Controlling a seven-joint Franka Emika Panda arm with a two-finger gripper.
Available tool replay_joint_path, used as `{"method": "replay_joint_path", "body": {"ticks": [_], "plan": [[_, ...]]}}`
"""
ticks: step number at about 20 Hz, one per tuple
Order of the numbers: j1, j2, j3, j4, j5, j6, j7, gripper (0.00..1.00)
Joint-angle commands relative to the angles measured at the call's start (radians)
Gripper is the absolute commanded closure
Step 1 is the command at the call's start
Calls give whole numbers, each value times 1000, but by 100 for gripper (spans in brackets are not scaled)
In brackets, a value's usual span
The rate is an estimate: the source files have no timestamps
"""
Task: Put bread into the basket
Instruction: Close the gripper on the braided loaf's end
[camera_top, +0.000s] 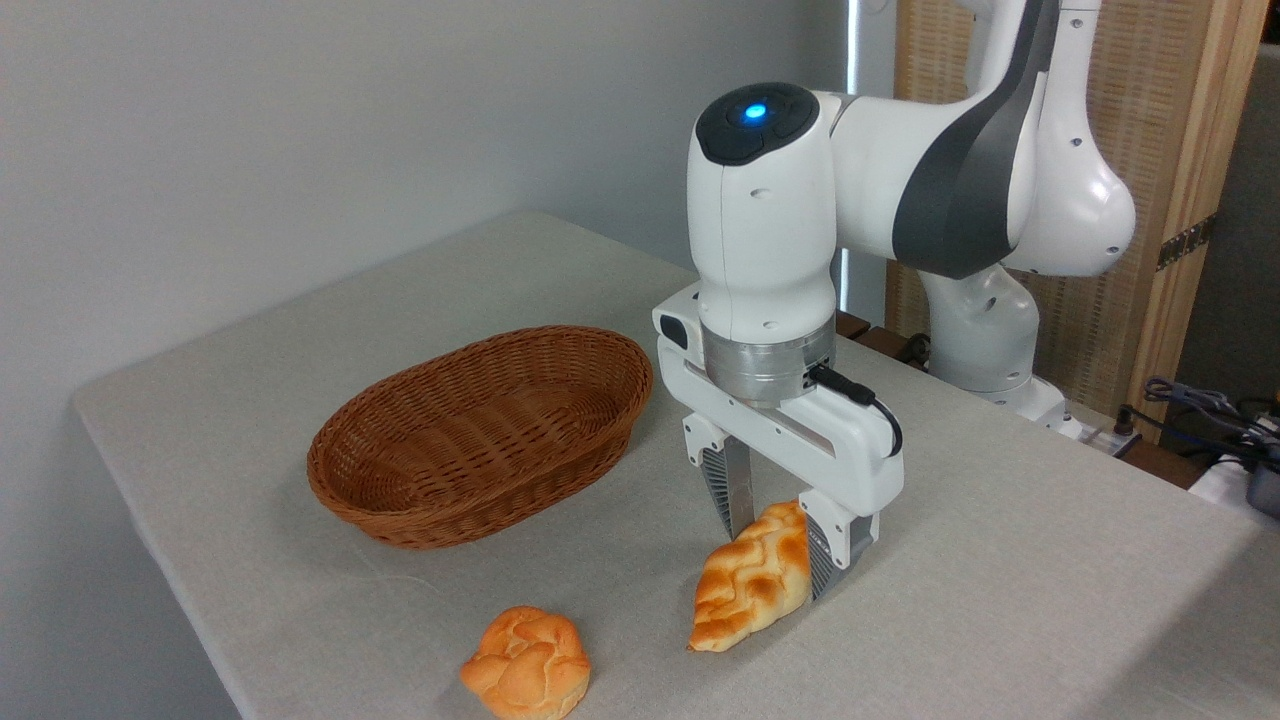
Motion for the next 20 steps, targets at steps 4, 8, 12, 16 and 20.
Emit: {"method": "replay_joint_path", "body": {"ticks": [4, 8, 12, 16, 20], "plan": [[-9, 13, 8, -15, 7, 42, 21, 34], [-12, 13, 3, -14, 7, 41, 137, 64], [-12, 13, 3, -14, 7, 41, 138, 68], [-12, 13, 3, -14, 7, 41, 138, 70], [-12, 13, 3, -14, 7, 41, 141, 72]]}}
